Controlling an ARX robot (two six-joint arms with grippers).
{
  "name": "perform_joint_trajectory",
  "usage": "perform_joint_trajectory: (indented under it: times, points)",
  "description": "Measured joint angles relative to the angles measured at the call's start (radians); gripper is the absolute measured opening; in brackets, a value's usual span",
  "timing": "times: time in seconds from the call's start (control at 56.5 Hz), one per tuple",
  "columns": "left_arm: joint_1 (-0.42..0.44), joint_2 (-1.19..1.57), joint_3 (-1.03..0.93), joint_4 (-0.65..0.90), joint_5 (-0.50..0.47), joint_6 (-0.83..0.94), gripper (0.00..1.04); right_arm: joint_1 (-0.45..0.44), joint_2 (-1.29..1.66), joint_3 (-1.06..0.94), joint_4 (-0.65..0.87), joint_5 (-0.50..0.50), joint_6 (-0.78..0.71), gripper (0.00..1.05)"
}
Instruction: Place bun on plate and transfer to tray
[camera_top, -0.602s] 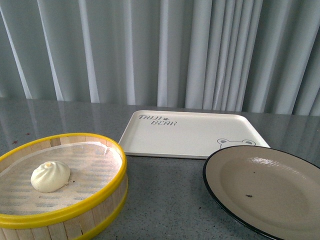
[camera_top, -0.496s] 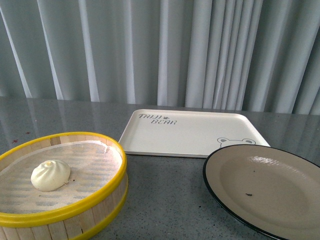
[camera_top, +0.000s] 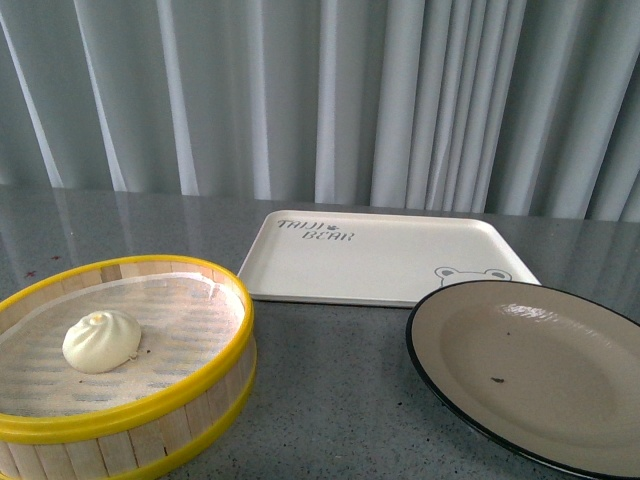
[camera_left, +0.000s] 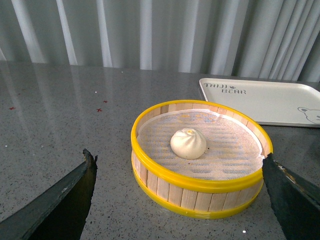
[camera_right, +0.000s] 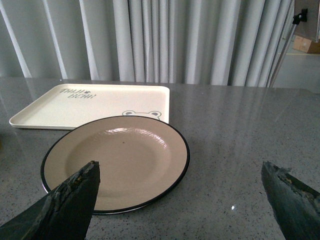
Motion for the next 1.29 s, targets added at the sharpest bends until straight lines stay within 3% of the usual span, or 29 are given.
perform_joint_trajectory:
  times: [0.602, 0.637, 0.708, 0.867, 0.991, 1.292]
  points:
    - [0.004, 0.010, 0.004, -0.013, 0.017, -0.011, 0.98, 0.000, 0.000, 0.000, 0.000, 0.000, 0.000, 0.96]
    - [0.035, 0.083, 0.058, -0.161, 0.119, -0.064, 0.98, 0.000, 0.000, 0.000, 0.000, 0.001, 0.000, 0.96]
    - [0.067, 0.253, 0.140, -0.267, 0.208, -0.124, 0.98, 0.000, 0.000, 0.000, 0.000, -0.003, 0.000, 0.96]
    - [0.076, 0.586, 0.289, -0.040, 0.193, -0.150, 0.98, 0.000, 0.000, 0.000, 0.000, 0.000, 0.000, 0.96]
    - [0.032, 0.867, 0.452, 0.121, 0.159, -0.142, 0.98, 0.000, 0.000, 0.000, 0.000, 0.000, 0.000, 0.96]
    - [-0.114, 1.307, 0.751, 0.084, 0.114, -0.023, 0.98, 0.000, 0.000, 0.000, 0.000, 0.000, 0.000, 0.96]
